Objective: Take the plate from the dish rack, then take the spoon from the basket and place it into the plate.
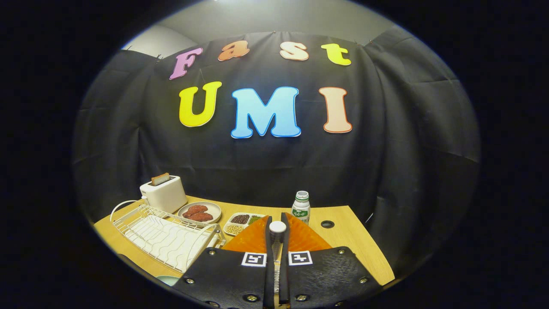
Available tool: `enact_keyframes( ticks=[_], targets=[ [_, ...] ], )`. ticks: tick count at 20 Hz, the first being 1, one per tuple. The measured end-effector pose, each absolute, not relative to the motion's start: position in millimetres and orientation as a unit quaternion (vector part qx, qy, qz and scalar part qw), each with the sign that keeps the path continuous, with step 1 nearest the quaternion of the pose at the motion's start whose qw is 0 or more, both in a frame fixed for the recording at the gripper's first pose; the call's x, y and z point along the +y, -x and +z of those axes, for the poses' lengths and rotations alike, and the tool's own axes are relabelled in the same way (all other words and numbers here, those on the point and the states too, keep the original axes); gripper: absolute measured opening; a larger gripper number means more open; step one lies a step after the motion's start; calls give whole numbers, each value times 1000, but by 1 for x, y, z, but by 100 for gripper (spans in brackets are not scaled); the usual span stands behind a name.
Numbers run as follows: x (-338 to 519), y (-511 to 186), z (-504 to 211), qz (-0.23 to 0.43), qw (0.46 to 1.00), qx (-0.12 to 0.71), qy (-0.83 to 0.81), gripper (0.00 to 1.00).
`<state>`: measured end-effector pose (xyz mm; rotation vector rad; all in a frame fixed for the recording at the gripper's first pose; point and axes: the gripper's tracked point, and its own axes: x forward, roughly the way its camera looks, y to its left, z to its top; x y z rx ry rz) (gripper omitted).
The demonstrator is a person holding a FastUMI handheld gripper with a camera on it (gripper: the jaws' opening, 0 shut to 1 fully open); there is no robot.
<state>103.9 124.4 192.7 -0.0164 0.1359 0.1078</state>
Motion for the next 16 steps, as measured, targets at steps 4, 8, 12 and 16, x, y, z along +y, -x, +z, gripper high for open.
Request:
enact_keyframes(
  ticks=[4, 8, 12, 16],
  targets=[
    [130, -81, 212, 40, 997, 67, -2, 5],
    [139, -52, 221, 30, 997, 73, 0, 5],
    [147, -26, 221, 16, 996, 83, -8, 5],
    [154, -5, 215, 5, 996, 94, -4, 4]
  ],
)
